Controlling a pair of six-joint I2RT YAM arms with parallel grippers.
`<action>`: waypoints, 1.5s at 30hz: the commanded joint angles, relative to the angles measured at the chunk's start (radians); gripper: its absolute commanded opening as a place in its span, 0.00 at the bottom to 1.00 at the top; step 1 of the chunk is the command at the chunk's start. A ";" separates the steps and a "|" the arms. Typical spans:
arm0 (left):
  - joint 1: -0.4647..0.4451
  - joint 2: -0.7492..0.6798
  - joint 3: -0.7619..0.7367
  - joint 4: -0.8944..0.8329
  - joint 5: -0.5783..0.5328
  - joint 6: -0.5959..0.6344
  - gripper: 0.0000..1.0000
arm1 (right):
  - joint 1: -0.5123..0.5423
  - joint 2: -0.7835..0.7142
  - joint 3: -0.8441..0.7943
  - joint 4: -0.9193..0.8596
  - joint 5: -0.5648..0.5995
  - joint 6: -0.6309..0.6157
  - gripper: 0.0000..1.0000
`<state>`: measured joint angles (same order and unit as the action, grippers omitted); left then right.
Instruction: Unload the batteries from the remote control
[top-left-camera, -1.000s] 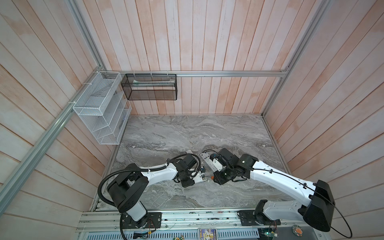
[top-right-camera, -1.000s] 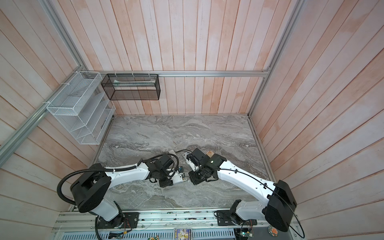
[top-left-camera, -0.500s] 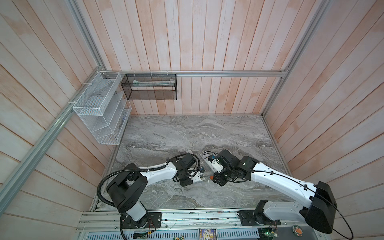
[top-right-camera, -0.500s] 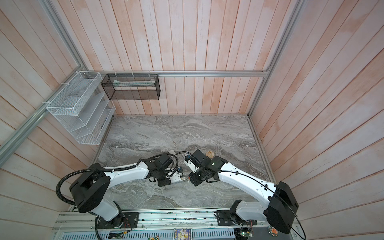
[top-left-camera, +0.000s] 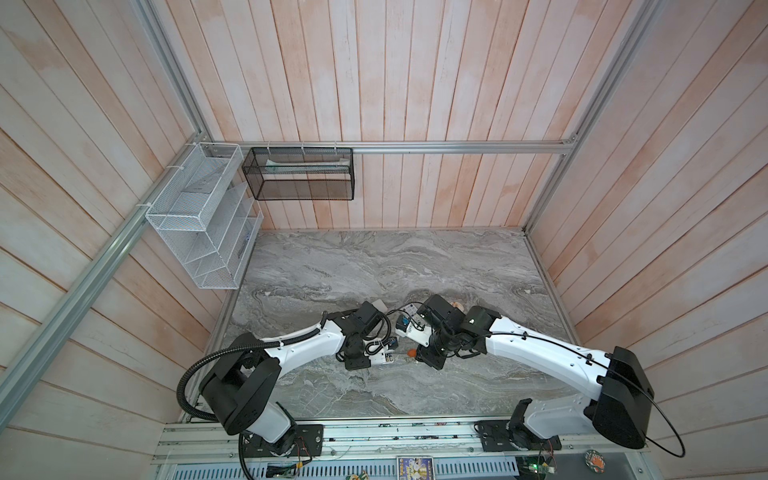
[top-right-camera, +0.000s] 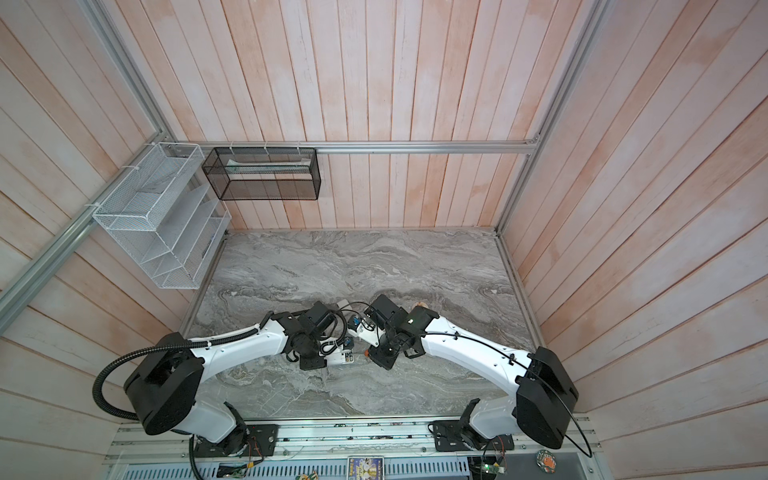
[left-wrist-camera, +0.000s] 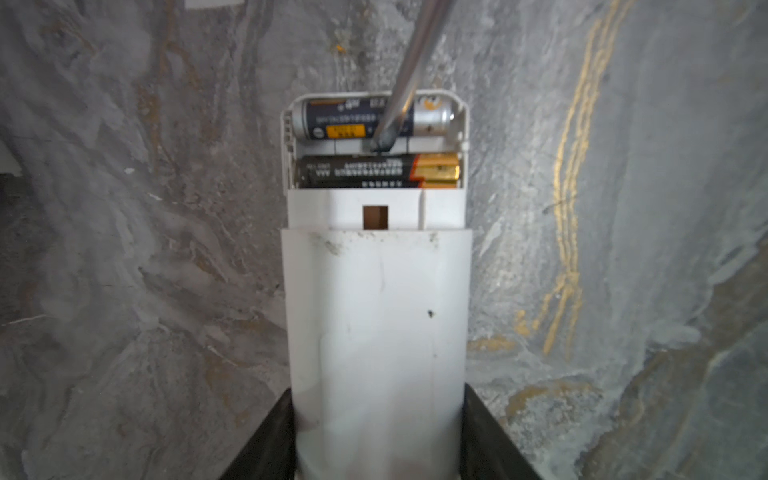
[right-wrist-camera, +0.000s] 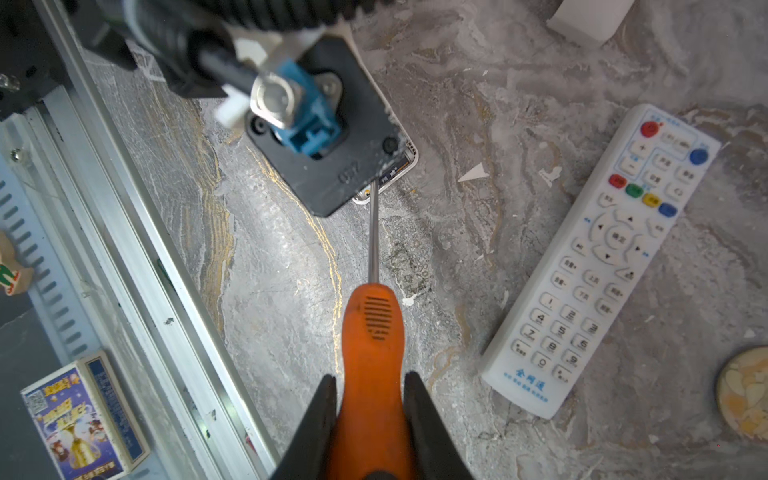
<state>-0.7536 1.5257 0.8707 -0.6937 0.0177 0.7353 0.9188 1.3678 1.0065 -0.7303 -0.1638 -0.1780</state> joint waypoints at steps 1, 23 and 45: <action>-0.006 -0.047 0.032 0.009 0.013 0.060 0.41 | 0.008 -0.003 -0.015 0.097 0.025 -0.050 0.06; -0.027 0.018 0.128 -0.127 -0.167 0.003 0.40 | 0.008 -0.123 0.011 0.009 0.087 0.131 0.04; 0.008 0.009 0.008 0.031 0.088 -0.061 0.39 | -0.075 -0.084 0.028 -0.071 -0.242 0.650 0.04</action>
<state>-0.7399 1.5211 0.8967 -0.7082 0.0589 0.6971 0.8677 1.3624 1.0664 -0.8341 -0.2958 0.2859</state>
